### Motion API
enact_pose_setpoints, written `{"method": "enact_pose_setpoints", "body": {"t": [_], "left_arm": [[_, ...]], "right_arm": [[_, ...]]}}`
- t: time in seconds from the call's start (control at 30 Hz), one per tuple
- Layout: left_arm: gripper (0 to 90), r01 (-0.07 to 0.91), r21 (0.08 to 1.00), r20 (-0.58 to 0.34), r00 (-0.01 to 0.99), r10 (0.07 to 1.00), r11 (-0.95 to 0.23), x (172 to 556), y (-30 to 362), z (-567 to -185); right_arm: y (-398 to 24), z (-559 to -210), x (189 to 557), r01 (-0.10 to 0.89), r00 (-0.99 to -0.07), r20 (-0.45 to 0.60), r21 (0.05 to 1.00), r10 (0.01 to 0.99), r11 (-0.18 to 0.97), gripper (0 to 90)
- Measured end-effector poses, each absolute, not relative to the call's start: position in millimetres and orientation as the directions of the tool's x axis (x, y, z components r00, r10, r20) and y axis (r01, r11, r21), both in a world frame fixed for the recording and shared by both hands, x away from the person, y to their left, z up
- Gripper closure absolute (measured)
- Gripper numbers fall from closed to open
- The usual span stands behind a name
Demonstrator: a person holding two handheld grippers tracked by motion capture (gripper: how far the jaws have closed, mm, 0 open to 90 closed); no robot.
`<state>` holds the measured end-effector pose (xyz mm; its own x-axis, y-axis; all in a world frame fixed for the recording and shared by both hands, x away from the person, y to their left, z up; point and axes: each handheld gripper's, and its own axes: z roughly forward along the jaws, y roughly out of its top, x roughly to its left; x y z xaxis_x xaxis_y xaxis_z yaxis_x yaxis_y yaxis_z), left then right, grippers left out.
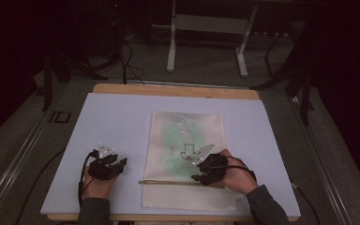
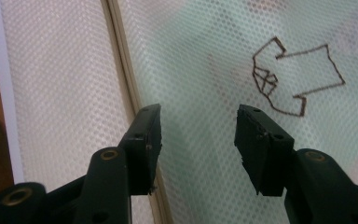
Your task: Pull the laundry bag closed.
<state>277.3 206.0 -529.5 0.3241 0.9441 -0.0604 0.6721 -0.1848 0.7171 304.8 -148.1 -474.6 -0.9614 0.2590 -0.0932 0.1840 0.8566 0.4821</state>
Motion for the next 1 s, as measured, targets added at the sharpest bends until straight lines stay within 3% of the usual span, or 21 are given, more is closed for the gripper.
{"method": "enact_pose_setpoints", "body": {"t": [1.0], "left_arm": [[56.7, 0.667, 0.719, -0.047, 0.327, 0.944, -0.195, 277, 205, -529]], "right_arm": [[-104, -478, 300, 0.110, -0.982, -0.078, 0.501, 0.172, 0.858, 51.0]]}}
